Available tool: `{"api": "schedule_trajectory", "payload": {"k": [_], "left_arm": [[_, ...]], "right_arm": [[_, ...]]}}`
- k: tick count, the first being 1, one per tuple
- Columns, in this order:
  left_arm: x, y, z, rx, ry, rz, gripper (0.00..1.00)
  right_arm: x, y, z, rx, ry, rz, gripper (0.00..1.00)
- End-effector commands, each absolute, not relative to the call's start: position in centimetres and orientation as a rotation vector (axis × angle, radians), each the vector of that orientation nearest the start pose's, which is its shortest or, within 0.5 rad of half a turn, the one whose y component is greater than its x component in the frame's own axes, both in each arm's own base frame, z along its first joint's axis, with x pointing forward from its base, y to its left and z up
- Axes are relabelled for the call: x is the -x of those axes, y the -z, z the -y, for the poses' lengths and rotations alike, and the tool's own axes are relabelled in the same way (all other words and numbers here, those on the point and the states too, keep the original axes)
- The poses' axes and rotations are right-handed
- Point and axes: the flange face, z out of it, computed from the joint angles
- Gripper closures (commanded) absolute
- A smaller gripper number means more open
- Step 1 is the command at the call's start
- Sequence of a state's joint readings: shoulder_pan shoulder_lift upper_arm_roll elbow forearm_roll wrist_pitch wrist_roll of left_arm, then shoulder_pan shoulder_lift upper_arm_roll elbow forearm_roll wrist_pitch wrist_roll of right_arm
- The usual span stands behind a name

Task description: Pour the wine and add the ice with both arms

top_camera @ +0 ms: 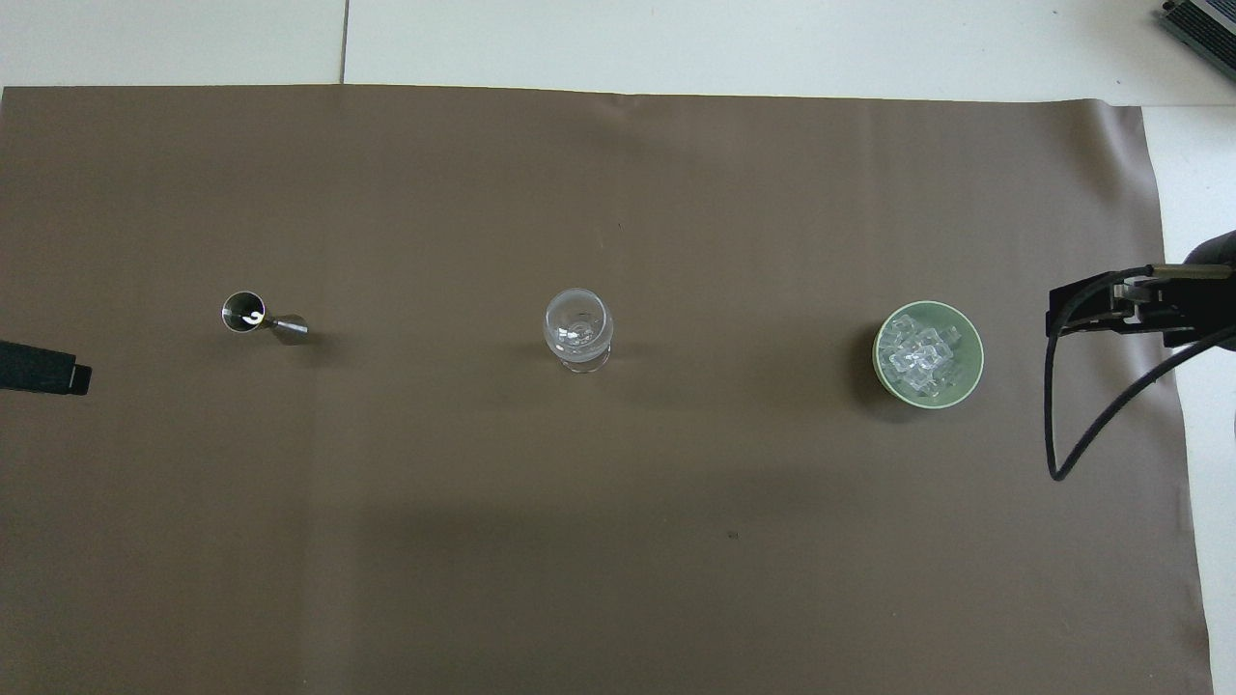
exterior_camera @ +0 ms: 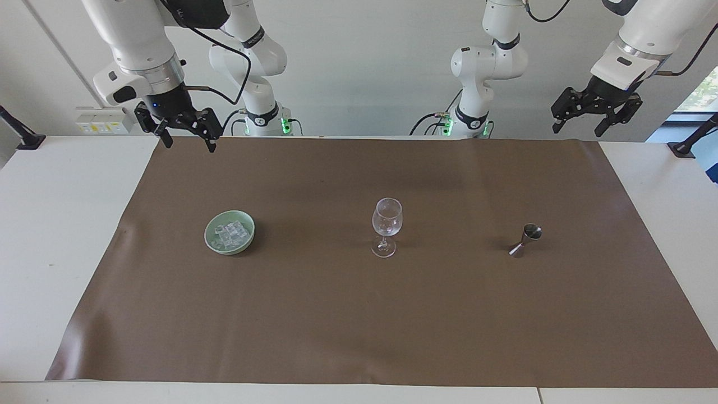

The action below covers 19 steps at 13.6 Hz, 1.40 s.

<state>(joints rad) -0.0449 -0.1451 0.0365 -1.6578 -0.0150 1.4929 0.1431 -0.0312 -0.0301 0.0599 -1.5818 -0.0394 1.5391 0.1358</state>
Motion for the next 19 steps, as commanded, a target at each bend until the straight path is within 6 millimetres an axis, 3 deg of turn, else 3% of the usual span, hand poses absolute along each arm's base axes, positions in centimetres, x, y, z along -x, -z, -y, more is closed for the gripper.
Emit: {"api": "schedule_trajectory", "payload": {"k": [1, 11, 14, 16, 19], "left_arm": [[-50.2, -65.6, 0.2, 3.154, -0.039, -0.262, 0.00], [-50.2, -65.5, -0.1, 3.170, -0.033, -0.219, 0.00], [-50.3, -65.2, -1.1, 3.184, -0.017, -0.056, 0.00], [-50.5, -64.2, -0.7, 3.211, -0.059, 0.194, 0.00], [-50.8, -62.8, -1.1, 3.190, -0.066, 0.413, 0.00]], "right_arm": [[-53.9, -63.6, -1.1, 3.158, -0.014, -0.200, 0.00], [-54.0, -63.6, -0.5, 3.158, -0.012, -0.202, 0.00], [-54.0, -63.6, 0.4, 3.156, -0.012, -0.229, 0.00], [-54.0, -63.6, 0.4, 3.156, -0.012, -0.229, 0.00], [-54.0, -63.6, 0.4, 3.156, -0.012, -0.229, 0.00]]}}
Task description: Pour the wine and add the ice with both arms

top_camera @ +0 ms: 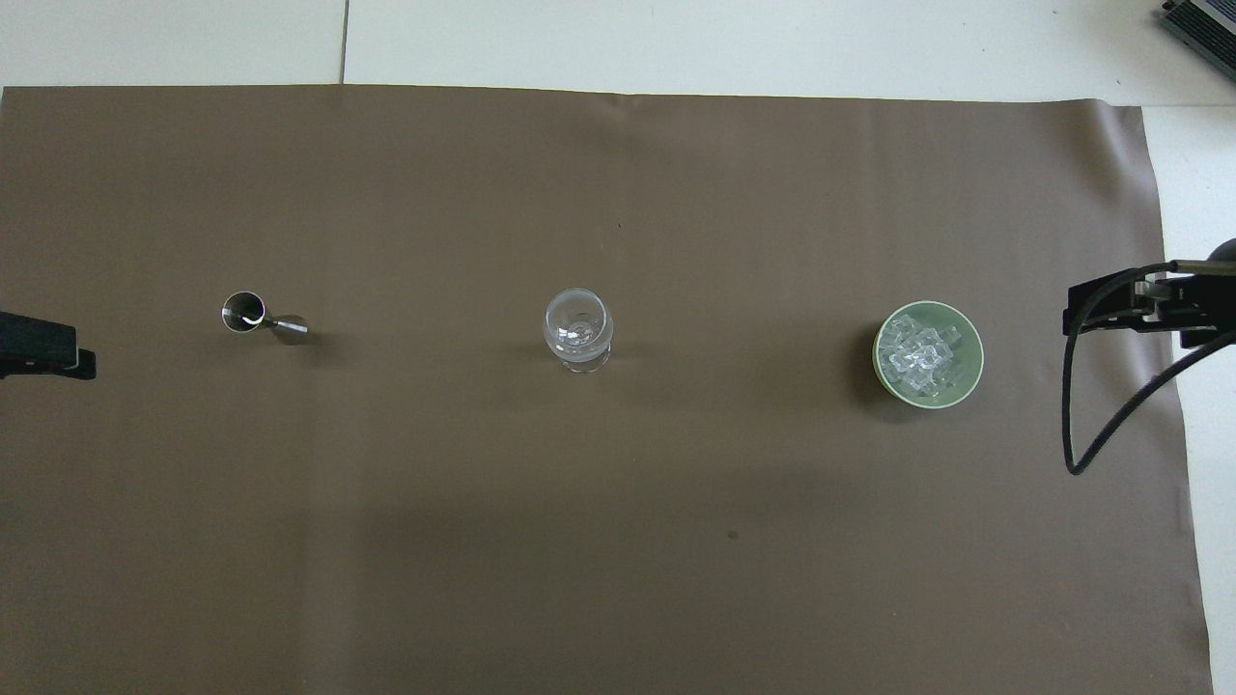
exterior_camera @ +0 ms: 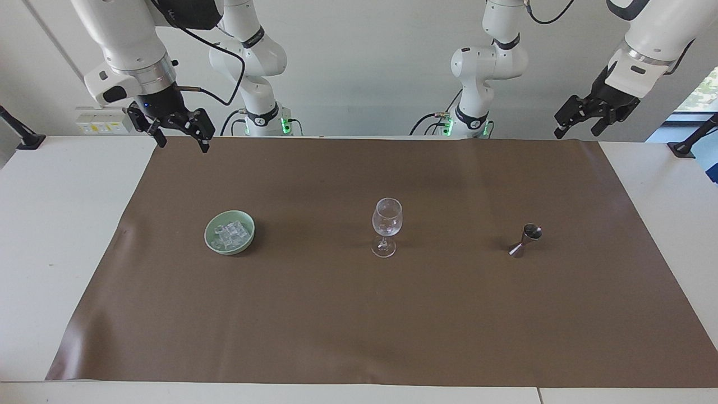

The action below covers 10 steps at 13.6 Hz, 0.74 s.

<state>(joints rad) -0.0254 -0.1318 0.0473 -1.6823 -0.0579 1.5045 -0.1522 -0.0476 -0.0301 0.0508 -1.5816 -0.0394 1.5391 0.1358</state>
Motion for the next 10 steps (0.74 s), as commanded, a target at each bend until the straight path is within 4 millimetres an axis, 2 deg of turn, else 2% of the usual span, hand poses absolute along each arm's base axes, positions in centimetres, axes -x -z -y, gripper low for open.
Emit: {"api": "schedule_trajectory", "payload": {"k": [1, 2, 4, 5, 6, 8, 10], "left_arm": [[-50.9, -62.4, -2.4, 3.171, -0.069, 0.546, 0.00], [-50.9, -61.8, -2.9, 3.152, -0.084, 0.682, 0.00], [-50.9, -61.7, -4.2, 3.127, -0.096, 0.861, 0.00], [-50.8, -61.7, -4.3, 3.117, -0.106, 0.931, 0.00], [-50.7, -61.0, -5.1, 3.098, -0.137, 1.013, 0.00], [-50.6, -59.3, -5.7, 3.104, -0.213, 1.113, 0.00], [-51.2, -57.7, -6.4, 3.083, -0.268, 1.175, 0.00]], "right_arm": [[-54.0, -63.7, 0.4, 3.156, -0.010, -0.229, 0.00], [-54.0, -63.6, 0.4, 3.156, -0.012, -0.229, 0.00], [-54.0, -63.6, 0.3, 3.156, -0.012, -0.227, 0.00], [-54.0, -63.6, 0.3, 3.156, -0.012, -0.227, 0.00], [-54.0, -63.6, 0.4, 3.156, -0.012, -0.229, 0.00], [-54.0, -63.6, 0.4, 3.156, -0.012, -0.229, 0.00], [-54.0, -63.6, 0.4, 3.156, -0.012, -0.229, 0.00]]}}
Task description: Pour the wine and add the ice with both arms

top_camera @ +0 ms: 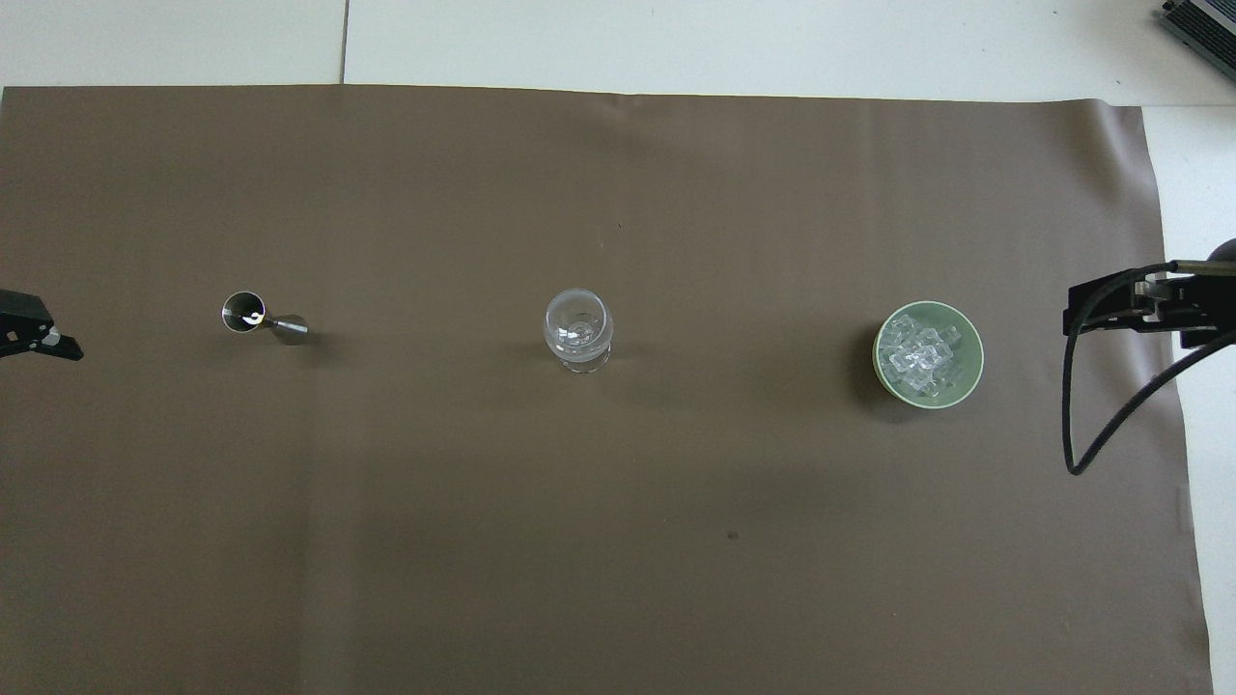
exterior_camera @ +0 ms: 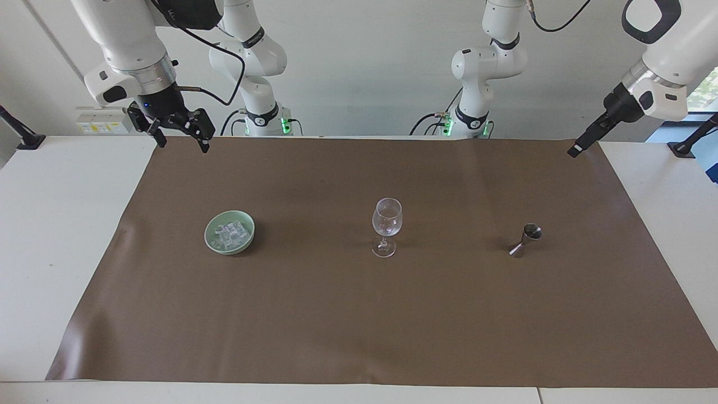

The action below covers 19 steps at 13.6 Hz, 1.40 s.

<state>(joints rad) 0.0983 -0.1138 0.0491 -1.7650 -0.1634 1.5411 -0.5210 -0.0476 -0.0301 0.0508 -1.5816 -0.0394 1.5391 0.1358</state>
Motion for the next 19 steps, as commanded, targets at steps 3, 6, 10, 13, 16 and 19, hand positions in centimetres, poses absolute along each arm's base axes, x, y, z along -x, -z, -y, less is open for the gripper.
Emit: {"api": "schedule_trajectory", "payload": {"k": [3, 6, 10, 13, 16, 19], "left_arm": [[-52.3, -55.8, -7.2, 3.059, -0.306, 1.249, 0.00], [-51.8, -54.1, -10.6, 3.070, -0.395, 1.440, 0.00], [-51.5, -52.7, -12.7, 2.970, -0.506, 1.760, 0.00], [-52.4, -51.7, -13.2, 2.852, -0.581, 2.024, 0.00], [-53.2, -48.5, -15.0, 2.788, -0.717, 2.142, 0.00], [-54.3, -44.4, -17.0, 2.705, -0.850, 2.268, 0.00]], "right_arm": [[-54.0, -63.6, 0.4, 3.156, -0.012, -0.229, 0.00], [-54.0, -63.6, 0.4, 3.156, -0.012, -0.229, 0.00], [-54.0, -63.6, 0.4, 3.156, -0.012, -0.229, 0.00], [-54.0, -63.7, 0.4, 3.156, -0.010, -0.229, 0.00], [-54.0, -63.7, 0.4, 3.156, -0.010, -0.229, 0.00], [-54.0, -63.7, 0.4, 3.156, -0.010, -0.229, 0.00]]}}
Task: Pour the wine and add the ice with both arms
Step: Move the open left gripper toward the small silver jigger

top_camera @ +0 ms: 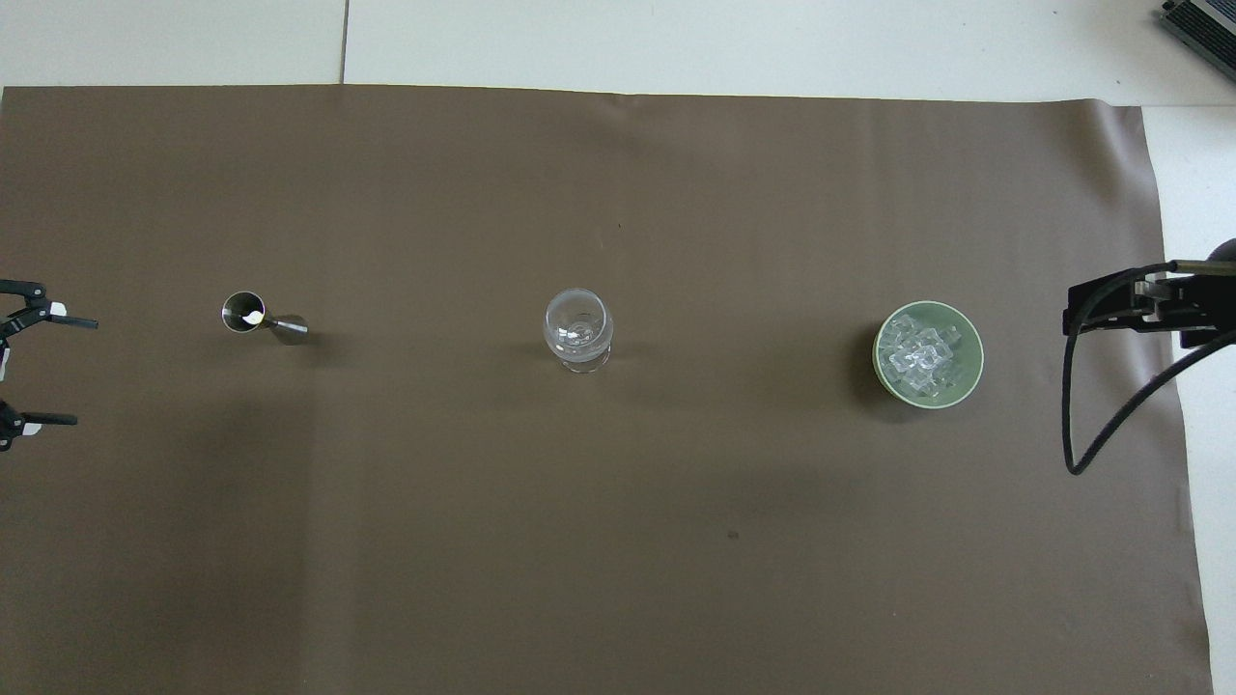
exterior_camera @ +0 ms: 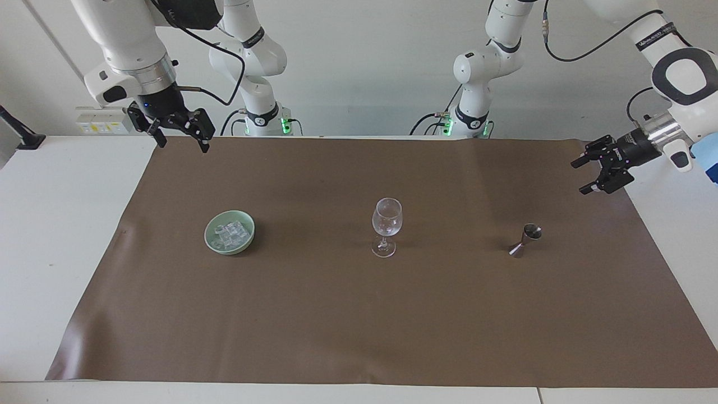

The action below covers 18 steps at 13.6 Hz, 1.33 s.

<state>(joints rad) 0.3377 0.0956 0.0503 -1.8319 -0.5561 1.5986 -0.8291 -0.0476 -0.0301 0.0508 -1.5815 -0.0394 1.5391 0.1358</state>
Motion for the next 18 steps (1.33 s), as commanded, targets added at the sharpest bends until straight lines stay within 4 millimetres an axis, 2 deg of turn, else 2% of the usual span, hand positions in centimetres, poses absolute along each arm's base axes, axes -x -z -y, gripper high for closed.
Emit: {"api": "schedule_trajectory", "payload": {"k": [1, 5, 7, 8, 10, 14, 18], "left_arm": [[-54.8, -43.5, -17.3, 2.695, -0.879, 2.309, 0.00], [-56.4, -40.1, -18.7, 2.632, -0.848, 2.498, 0.00], [-56.5, -38.6, -19.3, 2.589, -0.778, 2.594, 0.00], [-56.4, -37.8, -19.3, 2.565, -0.797, 2.655, 0.00], [-56.1, -33.8, -21.2, 2.437, -0.942, 2.821, 0.00], [-55.5, -30.2, -20.4, 2.240, -1.166, 3.053, 0.00], [-55.0, -28.1, -18.1, 2.116, -1.202, 3.172, 0.00]], "right_arm": [[-54.0, -63.6, 0.3, 3.156, -0.012, -0.227, 0.00], [-54.0, -63.6, 0.4, 3.156, -0.012, -0.229, 0.00], [-54.0, -63.6, 0.4, 3.156, -0.012, -0.229, 0.00], [-54.0, -63.7, 0.4, 3.156, -0.010, -0.229, 0.00], [-54.0, -63.6, 0.4, 3.156, -0.012, -0.229, 0.00], [-54.0, -63.6, 0.4, 3.156, -0.012, -0.229, 0.00], [-54.0, -63.6, 0.4, 3.156, -0.012, -0.229, 0.00]]}}
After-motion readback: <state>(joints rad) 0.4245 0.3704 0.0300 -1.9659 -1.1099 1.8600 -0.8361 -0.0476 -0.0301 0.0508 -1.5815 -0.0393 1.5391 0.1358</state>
